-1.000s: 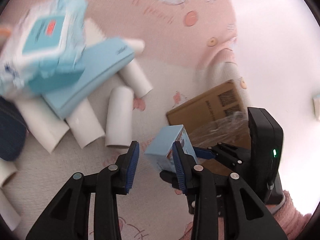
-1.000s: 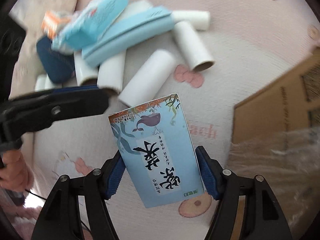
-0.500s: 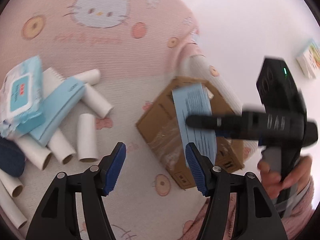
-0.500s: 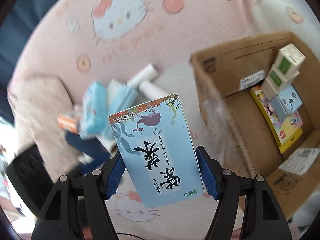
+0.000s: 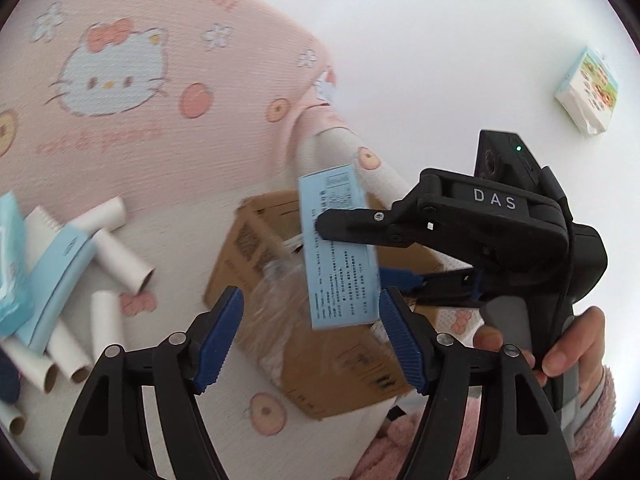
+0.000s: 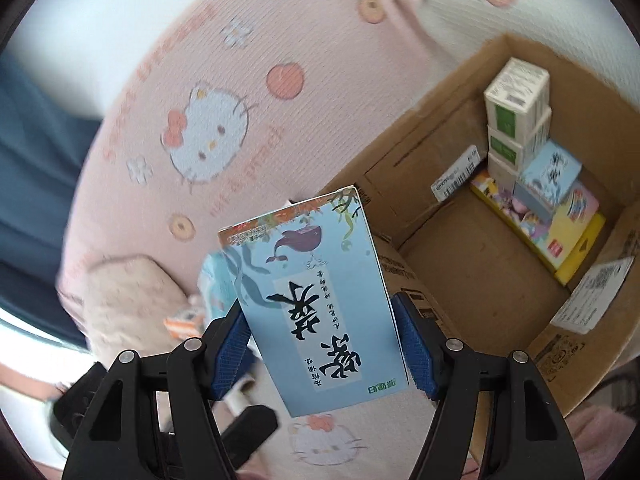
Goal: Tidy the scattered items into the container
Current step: 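Lift the light-blue box with the right gripper and carry it over the cardboard box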
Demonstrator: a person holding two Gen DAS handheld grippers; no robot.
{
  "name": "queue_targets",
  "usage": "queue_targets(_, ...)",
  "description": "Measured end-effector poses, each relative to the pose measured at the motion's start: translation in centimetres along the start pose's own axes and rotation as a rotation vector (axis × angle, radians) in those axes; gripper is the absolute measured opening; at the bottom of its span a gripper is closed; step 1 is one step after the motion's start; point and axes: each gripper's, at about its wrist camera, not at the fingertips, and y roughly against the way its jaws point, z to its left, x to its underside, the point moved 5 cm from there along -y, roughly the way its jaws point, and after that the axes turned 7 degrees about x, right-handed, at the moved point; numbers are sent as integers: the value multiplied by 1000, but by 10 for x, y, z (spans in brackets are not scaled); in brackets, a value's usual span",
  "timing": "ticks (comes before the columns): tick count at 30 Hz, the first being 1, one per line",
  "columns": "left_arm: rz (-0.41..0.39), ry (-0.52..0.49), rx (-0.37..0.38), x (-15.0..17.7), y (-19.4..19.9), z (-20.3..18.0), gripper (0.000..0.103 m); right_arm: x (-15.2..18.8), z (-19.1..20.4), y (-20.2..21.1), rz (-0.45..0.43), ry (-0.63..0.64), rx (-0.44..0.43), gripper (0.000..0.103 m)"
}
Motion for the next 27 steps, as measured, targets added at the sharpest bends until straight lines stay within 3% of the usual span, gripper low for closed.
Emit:
queue_targets(6, 56, -35, 30, -17, -37, -28, 74, -18, -29, 18, -51, -109, 8, 65)
queue_targets(8, 99, -27, 79, -21, -53, -37, 73, -25, -41, 25, -75, -138, 20, 64)
queue_targets(13, 203, -21, 111, -26, -95, -52, 50, -44, -70, 42, -126, -183, 49, 63)
queue_targets(16, 261, -69, 62, -29, -124, -64, 39, -53, -86, 49, -146, -190, 95, 62)
queue_targets(18, 286, -93, 32, -31, -140, -67, 35, -58, -97, 50, -147, -210, 111, 61)
queue_targets(23, 382, -54, 48, -27, -181, -67, 28, -71, -131, 47, -150, -260, 153, 61)
queue_targets(27, 404, -47, 21, -27, -200, -64, 22, -80, -153, 37, -128, -293, 199, 61)
